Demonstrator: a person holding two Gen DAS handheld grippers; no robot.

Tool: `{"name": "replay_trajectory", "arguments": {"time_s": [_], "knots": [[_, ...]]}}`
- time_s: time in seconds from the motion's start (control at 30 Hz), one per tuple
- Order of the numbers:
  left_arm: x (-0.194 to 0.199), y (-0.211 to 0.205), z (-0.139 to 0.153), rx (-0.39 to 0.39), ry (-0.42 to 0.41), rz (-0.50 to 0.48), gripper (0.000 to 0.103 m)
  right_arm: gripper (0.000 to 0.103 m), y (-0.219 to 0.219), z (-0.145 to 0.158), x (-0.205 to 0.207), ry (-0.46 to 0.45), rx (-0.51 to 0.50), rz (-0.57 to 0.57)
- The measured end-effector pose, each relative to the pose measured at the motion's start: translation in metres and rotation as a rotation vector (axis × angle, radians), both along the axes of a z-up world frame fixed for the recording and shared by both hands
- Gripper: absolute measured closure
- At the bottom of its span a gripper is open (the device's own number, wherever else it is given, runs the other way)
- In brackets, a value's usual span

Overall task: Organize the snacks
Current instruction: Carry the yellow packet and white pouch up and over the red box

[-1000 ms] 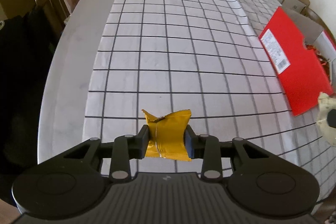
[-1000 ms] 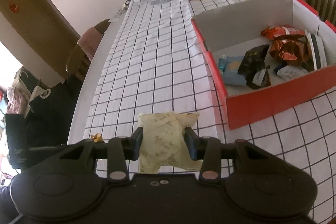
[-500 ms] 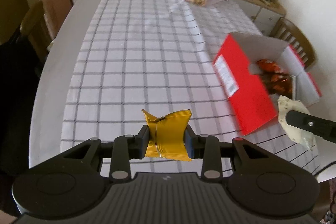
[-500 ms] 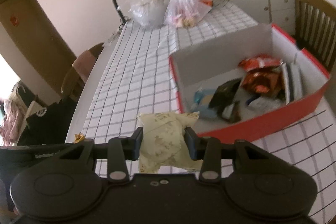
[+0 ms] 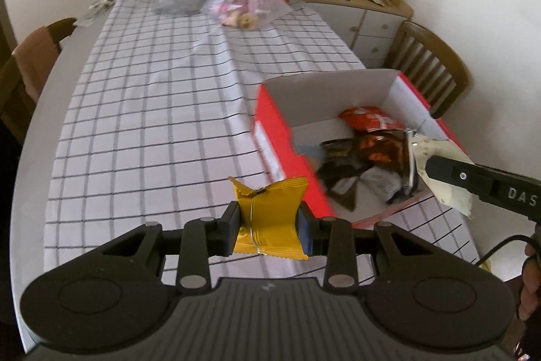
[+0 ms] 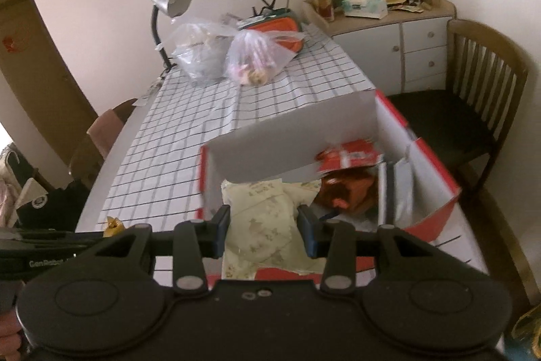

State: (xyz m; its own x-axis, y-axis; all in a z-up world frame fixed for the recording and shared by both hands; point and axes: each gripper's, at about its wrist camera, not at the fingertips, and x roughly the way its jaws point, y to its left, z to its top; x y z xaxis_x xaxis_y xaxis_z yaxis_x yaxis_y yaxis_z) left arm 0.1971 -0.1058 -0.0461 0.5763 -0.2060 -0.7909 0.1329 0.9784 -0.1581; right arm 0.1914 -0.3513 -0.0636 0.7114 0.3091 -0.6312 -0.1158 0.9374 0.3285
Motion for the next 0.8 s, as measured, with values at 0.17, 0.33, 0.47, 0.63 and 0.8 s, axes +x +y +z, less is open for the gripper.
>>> {"name": "replay_trajectory", "arguments": {"time_s": [0.17, 0.33, 0.47, 0.63, 0.8], "knots": [[0.019, -0.035, -0.002, 0.002, 0.020, -0.029, 0.069, 0.062, -0.027, -0.009, 0.020, 0.011, -0.030, 0.001], [0.037, -0.069, -0.013, 0.031, 0.055, -0.036, 0.069, 0.062, -0.047, -0.022, 0.040, 0.027, -0.077, 0.021], [0.058, -0.091, -0.018, 0.053, 0.069, -0.025, 0.069, 0.062, -0.057, -0.032, 0.059, 0.039, -0.108, 0.039], [0.090, -0.108, -0.028, 0.101, 0.085, 0.019, 0.069, 0.062, -0.061, -0.045, 0.079, 0.056, -0.142, 0.069], [0.115, -0.118, -0.037, 0.127, 0.108, 0.050, 0.069, 0.062, -0.058, -0.058, 0.093, 0.077, -0.160, 0.106]]}}
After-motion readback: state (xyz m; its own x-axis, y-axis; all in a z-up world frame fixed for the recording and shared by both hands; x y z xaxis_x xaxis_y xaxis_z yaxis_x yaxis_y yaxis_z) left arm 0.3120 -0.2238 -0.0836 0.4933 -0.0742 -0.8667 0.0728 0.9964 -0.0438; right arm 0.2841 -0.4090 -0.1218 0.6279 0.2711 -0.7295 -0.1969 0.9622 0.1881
